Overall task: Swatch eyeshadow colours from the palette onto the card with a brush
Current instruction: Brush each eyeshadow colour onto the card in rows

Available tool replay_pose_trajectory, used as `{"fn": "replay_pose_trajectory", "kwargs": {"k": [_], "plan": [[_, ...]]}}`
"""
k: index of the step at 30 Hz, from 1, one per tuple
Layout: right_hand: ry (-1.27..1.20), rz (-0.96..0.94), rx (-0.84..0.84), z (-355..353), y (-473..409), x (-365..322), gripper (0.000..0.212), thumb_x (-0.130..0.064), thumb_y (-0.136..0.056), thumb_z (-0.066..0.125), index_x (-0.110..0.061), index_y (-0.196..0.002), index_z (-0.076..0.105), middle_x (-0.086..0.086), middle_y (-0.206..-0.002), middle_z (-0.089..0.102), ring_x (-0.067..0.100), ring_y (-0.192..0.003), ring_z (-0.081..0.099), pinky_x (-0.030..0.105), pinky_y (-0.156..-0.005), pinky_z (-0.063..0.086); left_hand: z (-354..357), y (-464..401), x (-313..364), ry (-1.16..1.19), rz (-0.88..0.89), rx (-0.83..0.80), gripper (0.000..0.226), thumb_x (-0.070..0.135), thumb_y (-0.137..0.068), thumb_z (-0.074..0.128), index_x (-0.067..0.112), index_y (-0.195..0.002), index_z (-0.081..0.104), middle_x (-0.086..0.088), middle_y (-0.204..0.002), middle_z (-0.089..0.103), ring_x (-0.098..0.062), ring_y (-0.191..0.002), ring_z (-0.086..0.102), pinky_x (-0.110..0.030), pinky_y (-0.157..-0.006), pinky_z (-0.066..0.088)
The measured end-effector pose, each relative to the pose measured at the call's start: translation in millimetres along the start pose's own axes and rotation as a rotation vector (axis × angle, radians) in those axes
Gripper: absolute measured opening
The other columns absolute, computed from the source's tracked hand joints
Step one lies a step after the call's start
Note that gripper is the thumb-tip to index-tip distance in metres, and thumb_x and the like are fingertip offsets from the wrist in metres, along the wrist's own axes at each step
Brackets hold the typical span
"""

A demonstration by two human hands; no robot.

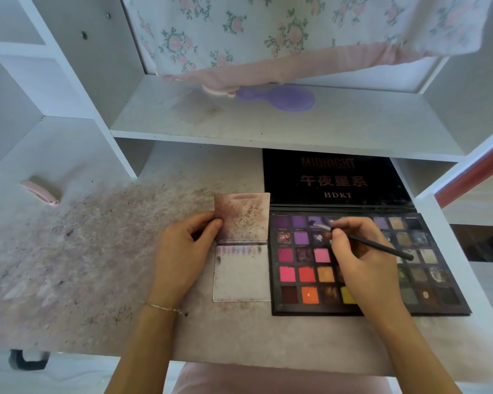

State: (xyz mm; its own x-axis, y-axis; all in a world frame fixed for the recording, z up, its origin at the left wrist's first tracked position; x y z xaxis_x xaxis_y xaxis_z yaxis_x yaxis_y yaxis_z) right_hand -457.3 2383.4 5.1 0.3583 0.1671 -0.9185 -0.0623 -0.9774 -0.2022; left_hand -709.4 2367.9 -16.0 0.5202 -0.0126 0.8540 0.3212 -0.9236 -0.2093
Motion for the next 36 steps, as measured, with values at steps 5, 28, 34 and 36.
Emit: {"fn": "replay_pose_trajectory", "kwargs": {"k": [5, 28, 34, 36], "plan": [[0.059, -0.021, -0.08, 4, 5, -1, 0.03, -0.005, -0.085, 0.055, -0.033, -0.075, 0.055, -0.011, -0.068, 0.059, -0.002, -0.065, 0.055, 0.005, -0.056, 0.042, 0, 1, 0, -0.004, -0.011, 0.0, 0.017, 0.015, -0.084, 0.061, 0.018, -0.098, 0.071, 0.022, -0.082, 0.063, 0.009, -0.079, 0.059, -0.004, -0.073, 0.045], [0.071, 0.04, -0.154, 7, 2, -2, 0.021, -0.007, -0.084, 0.056, -0.025, -0.073, 0.057, -0.007, -0.058, 0.056, -0.003, -0.051, 0.05, 0.006, -0.042, 0.038, 0, 1, 2, -0.01, -0.021, -0.005, 0.017, 0.015, -0.084, 0.062, 0.018, -0.098, 0.071, 0.025, -0.08, 0.061, 0.013, -0.077, 0.059, 0.0, -0.07, 0.042], [0.053, 0.049, -0.12, 8, 1, -2, 0.021, -0.003, -0.082, 0.056, -0.021, -0.071, 0.057, -0.005, -0.058, 0.055, -0.004, -0.051, 0.049, 0.007, -0.044, 0.038, -1, 0, 1, -0.003, -0.015, 0.001, 0.017, 0.013, -0.084, 0.062, 0.016, -0.097, 0.071, 0.025, -0.079, 0.06, 0.015, -0.077, 0.058, 0.0, -0.069, 0.042], [0.021, 0.034, -0.111, 9, 1, -6, 0.022, -0.003, -0.082, 0.056, -0.022, -0.072, 0.057, -0.006, -0.061, 0.056, -0.003, -0.054, 0.05, 0.007, -0.047, 0.04, 0, 0, 1, -0.001, -0.014, 0.0, 0.016, 0.013, -0.084, 0.062, 0.016, -0.097, 0.071, 0.024, -0.079, 0.061, 0.015, -0.076, 0.058, 0.0, -0.07, 0.042]]}}
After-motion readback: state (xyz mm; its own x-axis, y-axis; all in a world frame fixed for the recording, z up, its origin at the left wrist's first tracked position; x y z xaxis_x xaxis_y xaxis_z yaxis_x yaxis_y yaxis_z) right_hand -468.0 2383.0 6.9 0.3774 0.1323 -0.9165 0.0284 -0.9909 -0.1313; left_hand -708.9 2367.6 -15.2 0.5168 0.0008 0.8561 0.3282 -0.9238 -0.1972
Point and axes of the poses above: each hand's wrist, its own y-axis away from the middle knuckle, its own z-axis out of the palm, x = y × z, the point moved 6 cm from there along -y, towards the middle knuckle
